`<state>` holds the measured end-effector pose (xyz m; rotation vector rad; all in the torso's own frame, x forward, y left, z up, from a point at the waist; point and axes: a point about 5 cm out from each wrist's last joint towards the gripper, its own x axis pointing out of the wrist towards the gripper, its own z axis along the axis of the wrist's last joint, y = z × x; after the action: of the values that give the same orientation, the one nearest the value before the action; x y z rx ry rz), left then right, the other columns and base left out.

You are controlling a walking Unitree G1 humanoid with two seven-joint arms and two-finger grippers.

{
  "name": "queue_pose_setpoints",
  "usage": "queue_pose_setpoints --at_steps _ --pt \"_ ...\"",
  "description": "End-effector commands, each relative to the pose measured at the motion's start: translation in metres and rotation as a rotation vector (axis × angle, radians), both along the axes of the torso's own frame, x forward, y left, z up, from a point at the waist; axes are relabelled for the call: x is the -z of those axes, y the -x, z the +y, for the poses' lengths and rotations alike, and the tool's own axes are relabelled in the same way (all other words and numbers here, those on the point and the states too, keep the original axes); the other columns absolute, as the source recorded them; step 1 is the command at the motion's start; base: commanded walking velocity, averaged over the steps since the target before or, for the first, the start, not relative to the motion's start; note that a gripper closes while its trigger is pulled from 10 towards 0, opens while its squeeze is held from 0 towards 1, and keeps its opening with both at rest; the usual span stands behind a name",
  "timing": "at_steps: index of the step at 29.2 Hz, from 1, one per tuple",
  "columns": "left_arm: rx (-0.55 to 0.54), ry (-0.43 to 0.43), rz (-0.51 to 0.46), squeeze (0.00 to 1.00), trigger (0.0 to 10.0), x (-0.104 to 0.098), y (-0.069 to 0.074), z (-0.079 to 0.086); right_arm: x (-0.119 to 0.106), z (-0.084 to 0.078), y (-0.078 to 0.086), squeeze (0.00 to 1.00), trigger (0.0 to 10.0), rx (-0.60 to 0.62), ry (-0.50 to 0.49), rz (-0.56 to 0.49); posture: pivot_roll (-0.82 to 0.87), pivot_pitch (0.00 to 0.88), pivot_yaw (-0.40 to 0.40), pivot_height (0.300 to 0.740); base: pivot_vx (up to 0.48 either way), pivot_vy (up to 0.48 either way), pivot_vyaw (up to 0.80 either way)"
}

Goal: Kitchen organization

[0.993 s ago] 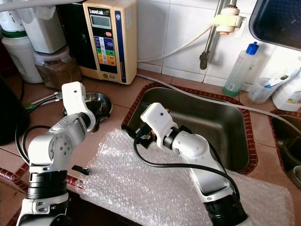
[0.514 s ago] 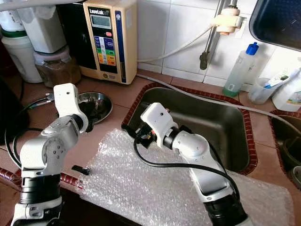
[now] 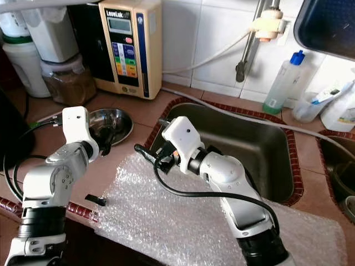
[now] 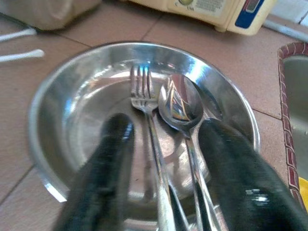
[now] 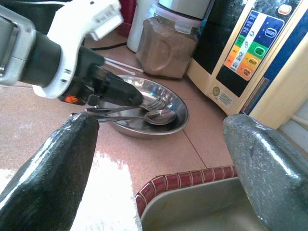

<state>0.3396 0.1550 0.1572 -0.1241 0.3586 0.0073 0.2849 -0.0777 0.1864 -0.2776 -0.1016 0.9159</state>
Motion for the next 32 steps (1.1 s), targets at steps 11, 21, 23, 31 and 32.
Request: queue_pose_setpoints --at_steps 11,21,23,31,32 --pt "0.05 0.028 -0.002 1.0 10.0 -0.004 -0.033 -0.019 -0.003 -0.003 0.007 0.0 10.0 0.012 0.02 -0.013 -0.03 0.0 0.018 0.74 0.0 0.0 0.0" --pt "0.009 0.104 0.019 0.0 10.0 -0.001 -0.053 -0.016 0.001 -0.006 0.013 0.0 10.0 0.034 0.038 -0.001 -0.06 0.0 0.033 0.74 0.0 0.0 0.0" --pt "0.015 0.109 0.024 0.0 10.0 0.001 -0.054 -0.017 0.001 -0.007 0.014 0.0 10.0 0.036 0.039 0.0 -0.06 0.0 0.033 0.74 0.0 0.0 0.0" --pt "0.024 0.125 0.055 0.0 0.0 0.009 -0.055 -0.021 0.002 -0.008 0.015 0.0 10.0 0.041 0.049 0.004 -0.07 0.0 0.034 0.74 0.0 0.0 0.0" --pt "0.024 0.126 0.056 0.0 0.0 0.01 -0.055 -0.021 0.003 -0.008 0.015 0.0 10.0 0.042 0.051 0.005 -0.07 0.0 0.034 0.74 0.0 0.0 0.0"
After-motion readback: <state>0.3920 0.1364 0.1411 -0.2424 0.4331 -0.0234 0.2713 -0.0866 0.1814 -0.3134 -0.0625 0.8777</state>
